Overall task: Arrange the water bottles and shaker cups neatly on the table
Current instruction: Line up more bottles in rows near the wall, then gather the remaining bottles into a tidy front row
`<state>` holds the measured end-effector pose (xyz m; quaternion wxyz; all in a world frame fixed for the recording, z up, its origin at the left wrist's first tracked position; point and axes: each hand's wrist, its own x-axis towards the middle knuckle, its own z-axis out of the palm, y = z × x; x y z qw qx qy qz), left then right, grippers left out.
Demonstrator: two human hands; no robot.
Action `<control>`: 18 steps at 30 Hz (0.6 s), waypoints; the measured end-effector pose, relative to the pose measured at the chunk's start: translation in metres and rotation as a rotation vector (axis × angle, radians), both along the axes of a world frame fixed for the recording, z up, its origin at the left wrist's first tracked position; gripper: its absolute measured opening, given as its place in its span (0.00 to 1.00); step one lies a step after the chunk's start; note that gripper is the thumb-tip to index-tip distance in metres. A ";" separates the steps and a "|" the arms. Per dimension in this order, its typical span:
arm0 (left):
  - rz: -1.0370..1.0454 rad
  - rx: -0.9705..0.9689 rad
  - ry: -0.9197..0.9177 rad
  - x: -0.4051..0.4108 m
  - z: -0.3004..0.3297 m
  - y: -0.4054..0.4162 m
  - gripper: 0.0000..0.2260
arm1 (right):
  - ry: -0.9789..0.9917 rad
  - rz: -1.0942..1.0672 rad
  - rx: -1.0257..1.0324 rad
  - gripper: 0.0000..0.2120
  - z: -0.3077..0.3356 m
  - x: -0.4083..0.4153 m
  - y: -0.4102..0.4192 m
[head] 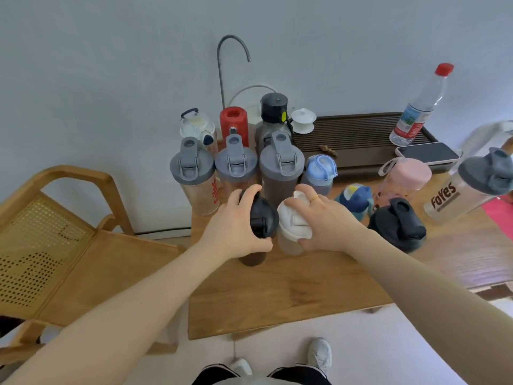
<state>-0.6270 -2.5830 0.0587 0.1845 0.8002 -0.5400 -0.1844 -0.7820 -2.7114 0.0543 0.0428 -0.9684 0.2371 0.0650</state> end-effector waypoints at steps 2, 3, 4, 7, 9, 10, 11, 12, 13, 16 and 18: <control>0.017 -0.029 0.027 0.007 -0.002 -0.005 0.44 | -0.025 -0.031 -0.005 0.37 -0.003 0.002 0.004; 0.022 -0.041 0.040 0.010 -0.003 -0.008 0.44 | -0.032 -0.042 -0.004 0.37 -0.004 0.002 0.007; 0.019 -0.051 0.050 0.011 -0.003 -0.010 0.45 | -0.035 -0.052 -0.003 0.37 -0.005 0.002 0.009; -0.008 -0.058 0.053 0.011 -0.004 -0.015 0.44 | -0.041 -0.069 -0.035 0.36 -0.007 0.000 0.013; -0.026 -0.052 -0.033 0.009 -0.003 -0.014 0.42 | -0.051 -0.071 -0.055 0.36 -0.010 -0.002 0.014; -0.040 -0.051 -0.109 0.008 -0.003 -0.013 0.41 | -0.059 -0.069 -0.064 0.35 -0.011 -0.004 0.014; -0.049 -0.051 -0.180 0.007 -0.001 -0.013 0.41 | -0.070 -0.067 -0.073 0.35 -0.013 -0.006 0.015; -0.044 -0.046 -0.234 0.005 0.001 -0.012 0.40 | -0.088 -0.065 -0.078 0.35 -0.013 -0.009 0.014; -0.029 -0.041 -0.275 0.001 0.003 -0.012 0.40 | -0.120 -0.068 -0.073 0.35 -0.012 -0.013 0.013; 0.001 -0.145 -0.329 -0.016 0.013 -0.018 0.34 | -0.327 -0.103 -0.087 0.29 -0.002 -0.033 0.002; -0.088 -0.327 -0.274 -0.036 0.022 -0.031 0.28 | -0.508 -0.165 -0.148 0.22 0.009 -0.054 -0.011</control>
